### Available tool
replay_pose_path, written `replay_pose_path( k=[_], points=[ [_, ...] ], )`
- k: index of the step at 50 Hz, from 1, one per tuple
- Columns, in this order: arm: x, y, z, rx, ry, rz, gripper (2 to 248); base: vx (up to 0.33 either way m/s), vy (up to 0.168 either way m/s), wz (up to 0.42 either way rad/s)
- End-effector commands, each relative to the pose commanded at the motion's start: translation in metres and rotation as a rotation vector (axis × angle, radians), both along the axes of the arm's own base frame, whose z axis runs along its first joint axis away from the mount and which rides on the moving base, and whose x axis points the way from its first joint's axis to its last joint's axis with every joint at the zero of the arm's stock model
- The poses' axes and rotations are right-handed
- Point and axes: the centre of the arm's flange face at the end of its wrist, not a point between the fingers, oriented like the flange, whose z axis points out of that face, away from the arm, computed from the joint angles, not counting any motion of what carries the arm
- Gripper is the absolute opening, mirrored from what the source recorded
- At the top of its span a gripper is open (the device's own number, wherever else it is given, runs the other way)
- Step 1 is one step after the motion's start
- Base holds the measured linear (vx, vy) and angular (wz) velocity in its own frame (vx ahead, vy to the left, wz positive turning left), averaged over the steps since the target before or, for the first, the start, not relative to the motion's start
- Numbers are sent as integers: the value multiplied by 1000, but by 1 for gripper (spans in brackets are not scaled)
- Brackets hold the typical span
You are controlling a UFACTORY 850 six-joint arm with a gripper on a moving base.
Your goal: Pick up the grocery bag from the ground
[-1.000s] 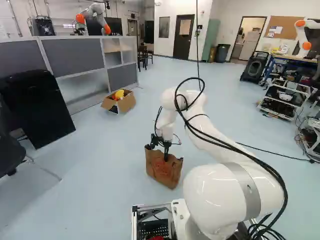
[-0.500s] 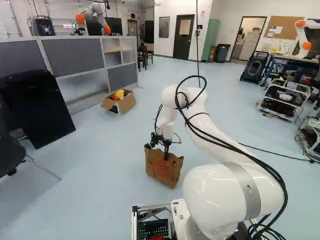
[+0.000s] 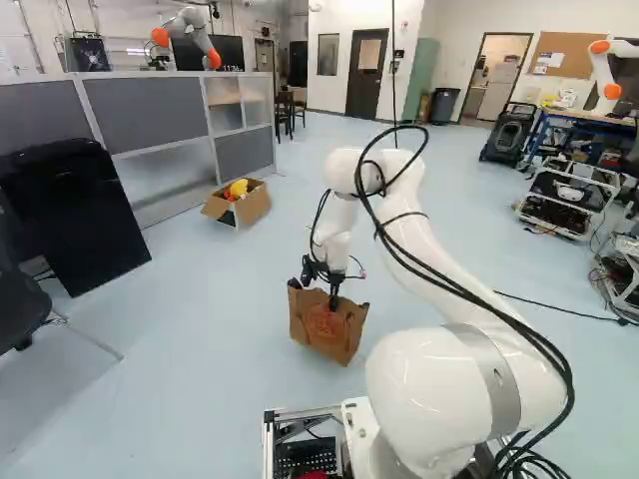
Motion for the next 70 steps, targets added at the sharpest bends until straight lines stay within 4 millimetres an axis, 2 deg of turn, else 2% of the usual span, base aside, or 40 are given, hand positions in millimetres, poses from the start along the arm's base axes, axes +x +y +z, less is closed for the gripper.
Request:
replay_pose_path(
  k=[39, 70],
  points=[
    [-46, 0, 116, 5, -347, 2, 21, 0, 0, 0],
    [-110, 0, 204, 8, -484, 4, 21, 0, 0, 0]
  ],
)
